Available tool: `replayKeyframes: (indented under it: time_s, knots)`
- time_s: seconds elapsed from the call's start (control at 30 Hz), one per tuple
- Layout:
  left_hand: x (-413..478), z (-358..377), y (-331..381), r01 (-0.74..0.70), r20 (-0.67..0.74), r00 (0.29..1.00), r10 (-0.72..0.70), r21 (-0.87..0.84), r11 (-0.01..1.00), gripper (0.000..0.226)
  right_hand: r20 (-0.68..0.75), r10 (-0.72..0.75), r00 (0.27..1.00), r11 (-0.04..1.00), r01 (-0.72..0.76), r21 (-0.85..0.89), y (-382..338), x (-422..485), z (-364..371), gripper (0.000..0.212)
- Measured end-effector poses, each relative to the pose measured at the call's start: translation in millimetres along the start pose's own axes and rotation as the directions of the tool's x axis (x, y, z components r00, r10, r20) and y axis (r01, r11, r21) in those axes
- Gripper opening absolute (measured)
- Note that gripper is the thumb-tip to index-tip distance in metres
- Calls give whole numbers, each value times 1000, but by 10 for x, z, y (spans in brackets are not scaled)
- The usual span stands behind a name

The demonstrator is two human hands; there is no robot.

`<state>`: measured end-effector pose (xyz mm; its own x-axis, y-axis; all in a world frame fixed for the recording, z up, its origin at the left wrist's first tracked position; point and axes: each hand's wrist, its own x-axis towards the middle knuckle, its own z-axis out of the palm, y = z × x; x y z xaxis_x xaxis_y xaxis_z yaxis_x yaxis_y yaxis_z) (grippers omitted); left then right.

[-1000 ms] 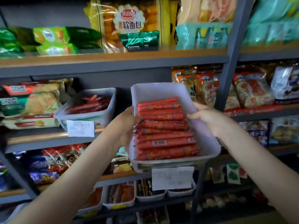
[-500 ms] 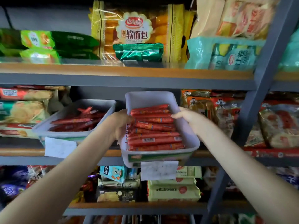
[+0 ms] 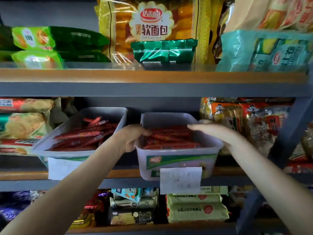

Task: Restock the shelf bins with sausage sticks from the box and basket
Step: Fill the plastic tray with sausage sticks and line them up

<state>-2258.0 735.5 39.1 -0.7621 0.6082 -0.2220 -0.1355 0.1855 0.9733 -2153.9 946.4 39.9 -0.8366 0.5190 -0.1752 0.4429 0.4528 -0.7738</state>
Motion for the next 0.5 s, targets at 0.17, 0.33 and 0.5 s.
replayKeyframes:
  time_s: [0.17, 0.33, 0.5]
  knots:
    - [-289, -1, -21, -392, 40, 892, 450, 565, 726, 71, -28, -520, 854, 789, 467, -400, -29, -695, 15, 85]
    - [-540, -8, -352, -416, 499, 549, 670, 859, -299, 67, 116, -769, 628, 320, 535, -782, 240, -975, 425, 68]
    - [-446, -23, -329, -378, 502, 468, 727, 858, -349, 45, -71, -733, 676, 550, 528, -648, 198, -804, 469, 18]
